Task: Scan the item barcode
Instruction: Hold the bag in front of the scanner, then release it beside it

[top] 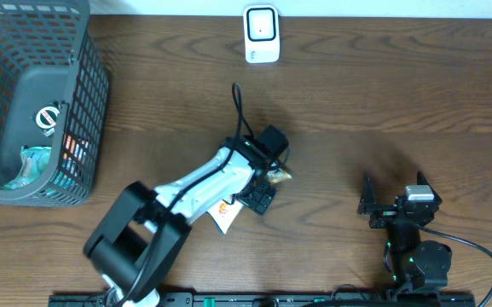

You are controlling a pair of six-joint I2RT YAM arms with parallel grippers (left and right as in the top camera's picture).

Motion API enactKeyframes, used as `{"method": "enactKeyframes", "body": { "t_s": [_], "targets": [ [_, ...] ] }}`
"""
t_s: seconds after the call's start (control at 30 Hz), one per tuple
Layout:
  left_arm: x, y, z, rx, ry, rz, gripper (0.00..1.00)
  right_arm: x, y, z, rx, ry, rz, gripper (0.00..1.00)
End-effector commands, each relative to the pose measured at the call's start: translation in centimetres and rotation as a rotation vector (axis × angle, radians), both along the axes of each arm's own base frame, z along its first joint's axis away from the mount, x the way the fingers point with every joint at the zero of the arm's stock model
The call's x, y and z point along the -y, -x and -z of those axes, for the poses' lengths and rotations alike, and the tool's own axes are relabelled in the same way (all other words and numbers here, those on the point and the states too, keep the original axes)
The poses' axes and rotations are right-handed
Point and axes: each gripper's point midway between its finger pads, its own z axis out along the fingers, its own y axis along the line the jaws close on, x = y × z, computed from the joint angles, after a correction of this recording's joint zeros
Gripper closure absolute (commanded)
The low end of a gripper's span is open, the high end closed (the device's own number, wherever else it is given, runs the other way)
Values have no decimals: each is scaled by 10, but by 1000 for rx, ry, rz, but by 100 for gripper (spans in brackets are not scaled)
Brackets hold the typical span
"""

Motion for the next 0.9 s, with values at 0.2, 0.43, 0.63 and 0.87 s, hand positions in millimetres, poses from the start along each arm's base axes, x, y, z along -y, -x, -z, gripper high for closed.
{"method": "enactKeyframes", "body": {
  "t_s": [0.2,0.43,0.63,0.87],
  "targets": [
    [3,-34,9,130,-16,-4,62,-1,0,1,1,12,-4,1],
    [24,-111,-33,344,164,-229,68,-1,0,1,1,12,-4,1],
    [20,-183,-84,522,361,-477,68,-1,0,1,1,12,-4,1],
    [30,-216,-113,616,522,-495,47,-1,0,1,1,12,-4,1]
  ]
}}
